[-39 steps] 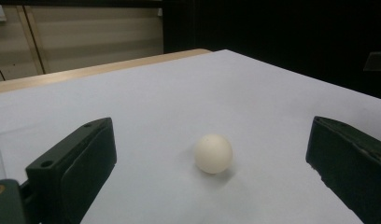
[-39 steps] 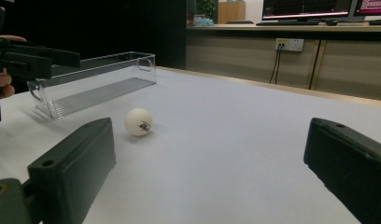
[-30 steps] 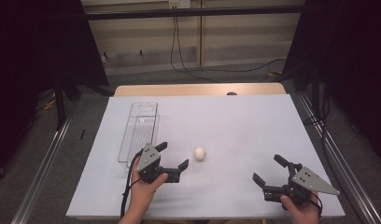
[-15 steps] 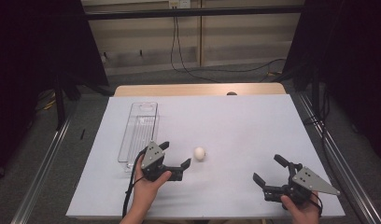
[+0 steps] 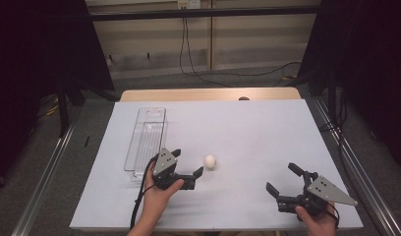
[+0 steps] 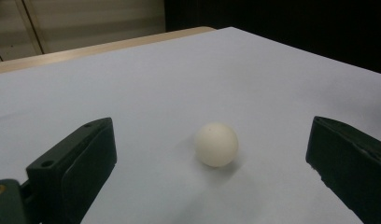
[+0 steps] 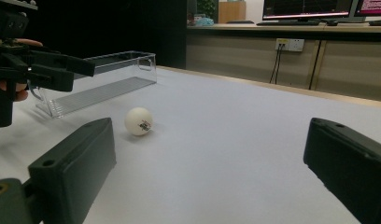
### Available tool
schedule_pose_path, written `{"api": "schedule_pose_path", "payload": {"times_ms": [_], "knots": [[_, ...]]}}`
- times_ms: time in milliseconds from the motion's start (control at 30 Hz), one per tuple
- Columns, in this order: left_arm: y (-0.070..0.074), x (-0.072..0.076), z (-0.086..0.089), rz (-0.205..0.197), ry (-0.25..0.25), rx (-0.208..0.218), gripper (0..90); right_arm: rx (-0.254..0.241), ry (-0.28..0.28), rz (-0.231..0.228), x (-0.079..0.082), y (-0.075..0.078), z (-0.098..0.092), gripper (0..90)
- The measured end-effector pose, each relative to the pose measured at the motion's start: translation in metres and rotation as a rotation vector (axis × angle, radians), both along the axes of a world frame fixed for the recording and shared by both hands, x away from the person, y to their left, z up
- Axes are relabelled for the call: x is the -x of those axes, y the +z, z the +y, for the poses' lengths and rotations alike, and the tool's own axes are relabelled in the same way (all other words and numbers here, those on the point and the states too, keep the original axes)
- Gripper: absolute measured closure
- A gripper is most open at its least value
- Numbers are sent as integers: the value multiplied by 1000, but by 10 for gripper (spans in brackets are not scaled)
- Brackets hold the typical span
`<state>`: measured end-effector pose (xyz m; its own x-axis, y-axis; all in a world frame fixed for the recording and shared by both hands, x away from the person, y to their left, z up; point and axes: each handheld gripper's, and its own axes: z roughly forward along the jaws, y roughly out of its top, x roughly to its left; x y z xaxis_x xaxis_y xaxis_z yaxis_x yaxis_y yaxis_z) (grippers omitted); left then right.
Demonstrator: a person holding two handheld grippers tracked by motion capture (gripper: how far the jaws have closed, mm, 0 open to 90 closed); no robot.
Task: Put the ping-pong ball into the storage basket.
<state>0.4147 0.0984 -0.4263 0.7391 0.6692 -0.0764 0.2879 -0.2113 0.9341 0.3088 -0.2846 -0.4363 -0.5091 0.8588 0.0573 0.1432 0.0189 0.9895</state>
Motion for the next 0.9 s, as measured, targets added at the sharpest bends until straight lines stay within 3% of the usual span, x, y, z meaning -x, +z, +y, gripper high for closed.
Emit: {"api": "schedule_pose_path", "payload": {"times_ms": [900], "knots": [[-3,-5,-9,30,-10,-23,21,3,8,2,0,0,0,21]]}}
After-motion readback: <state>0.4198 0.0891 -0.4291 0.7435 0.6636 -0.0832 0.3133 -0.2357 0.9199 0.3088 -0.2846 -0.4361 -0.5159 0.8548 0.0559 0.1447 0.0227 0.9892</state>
